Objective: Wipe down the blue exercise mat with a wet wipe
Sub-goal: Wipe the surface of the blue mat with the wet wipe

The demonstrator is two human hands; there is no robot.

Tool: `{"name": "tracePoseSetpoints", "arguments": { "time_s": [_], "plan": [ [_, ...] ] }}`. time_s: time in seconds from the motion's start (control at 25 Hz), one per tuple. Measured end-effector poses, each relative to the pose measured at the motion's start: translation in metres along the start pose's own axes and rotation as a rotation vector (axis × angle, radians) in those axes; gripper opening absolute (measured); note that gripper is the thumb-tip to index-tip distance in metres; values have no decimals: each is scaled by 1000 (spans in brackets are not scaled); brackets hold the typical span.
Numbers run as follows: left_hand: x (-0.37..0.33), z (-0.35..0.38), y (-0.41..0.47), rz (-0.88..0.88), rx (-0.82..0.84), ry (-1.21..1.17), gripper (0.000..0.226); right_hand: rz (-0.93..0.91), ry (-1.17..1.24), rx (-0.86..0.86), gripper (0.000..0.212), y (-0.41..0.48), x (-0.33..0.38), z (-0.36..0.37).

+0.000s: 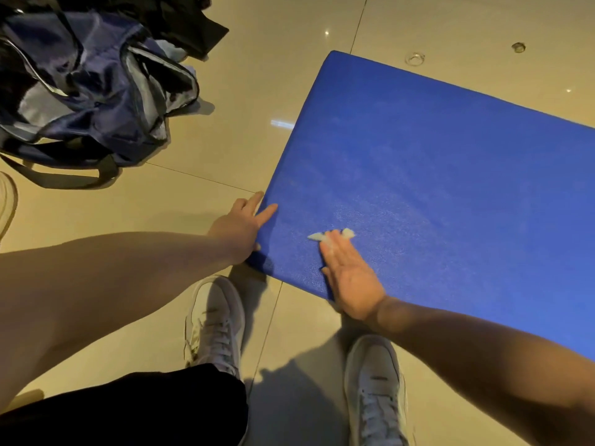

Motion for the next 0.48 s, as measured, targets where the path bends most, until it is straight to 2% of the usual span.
{"name": "tracePoseSetpoints", "arguments": {
  "time_s": [0.08, 0.28, 0.36, 0.48],
  "plan": [
    [-10, 3, 5, 137, 15, 154, 85, -126, -39, 61, 58, 1, 28, 26],
    [-16, 4, 5, 141, 38, 102, 84, -261, -168, 114, 57, 11, 3, 18],
    [-16, 3, 4, 141, 31, 88, 83, -190, -164, 90, 54, 19, -29, -3],
    [-16, 0, 1, 156, 16, 49, 80, 37, -170, 1, 57, 22, -82, -36]
  ]
}}
Point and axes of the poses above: each hand's wrist, its own y-axis towards the middle knuckle, its own z-axis out of the palm, x = y × z, the point moved 8 cm from there along y, towards the middle knuckle, and after that the axes turned 5 degrees about y, right-handed, at the moved point
